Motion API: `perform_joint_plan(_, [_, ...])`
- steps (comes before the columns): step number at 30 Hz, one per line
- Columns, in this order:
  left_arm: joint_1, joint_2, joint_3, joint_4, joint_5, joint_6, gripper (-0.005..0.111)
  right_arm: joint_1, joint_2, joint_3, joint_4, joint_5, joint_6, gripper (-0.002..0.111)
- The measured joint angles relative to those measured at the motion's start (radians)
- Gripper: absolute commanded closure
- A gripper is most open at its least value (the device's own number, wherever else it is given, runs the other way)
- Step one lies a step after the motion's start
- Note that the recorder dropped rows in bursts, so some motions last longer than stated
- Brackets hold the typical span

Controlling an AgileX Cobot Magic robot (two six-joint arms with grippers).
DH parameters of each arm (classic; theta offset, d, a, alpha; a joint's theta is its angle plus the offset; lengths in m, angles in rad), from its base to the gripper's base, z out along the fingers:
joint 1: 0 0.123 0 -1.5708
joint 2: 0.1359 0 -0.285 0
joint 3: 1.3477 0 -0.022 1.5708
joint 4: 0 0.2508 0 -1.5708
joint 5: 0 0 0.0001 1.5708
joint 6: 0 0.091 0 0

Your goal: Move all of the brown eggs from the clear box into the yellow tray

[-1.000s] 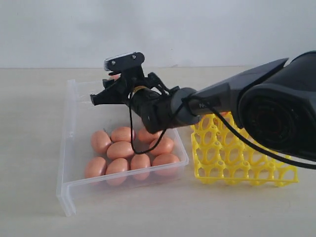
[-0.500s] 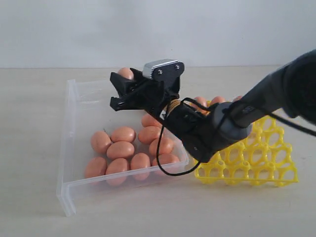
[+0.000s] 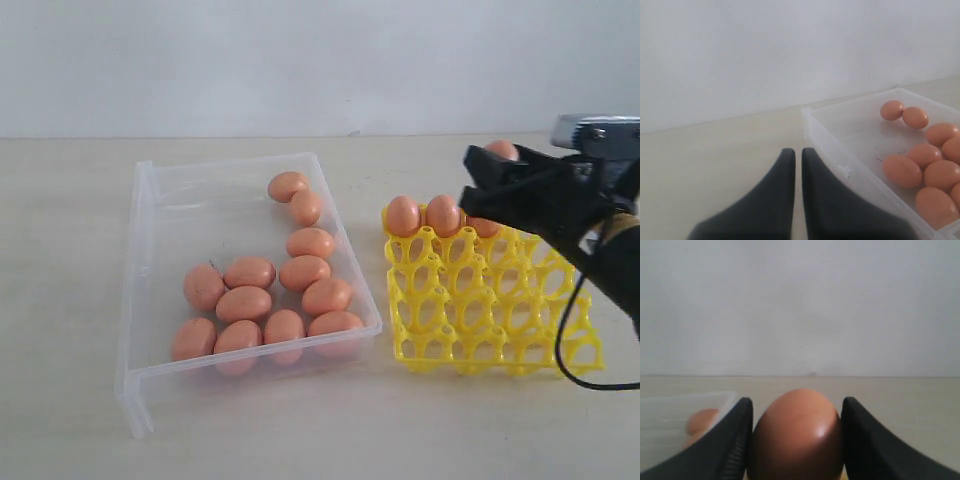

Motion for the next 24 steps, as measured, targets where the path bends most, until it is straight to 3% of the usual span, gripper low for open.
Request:
perform_joint_plan(2, [0.000,0.000,0.000,0.000,0.000,0.000,0.103,-0.112,-0.003,0.043,-0.044,0.000,0.000,0.108])
perform_joint_plan(5, [0.000,0.000,0.000,0.000,0.000,0.000,0.103,-0.292,-0.004,0.052,-0.253,0.000,0.027,0.108])
perform_joint_plan(9, [0.000,0.000,0.000,0.000,0.000,0.000,0.103,-0.449,-0.004,0.003,-0.504,0.000,0.054,0.108])
perform_joint_plan(14, [0.000,0.000,0.000,0.000,0.000,0.000,0.103,-0.466,0.064,-0.089,-0.721,-0.009,0.116,0.108])
perform_joint_plan(24, [0.000,0.000,0.000,0.000,0.000,0.000,0.103,-0.467,0.219,-0.174,-0.702,0.007,0.176,0.108])
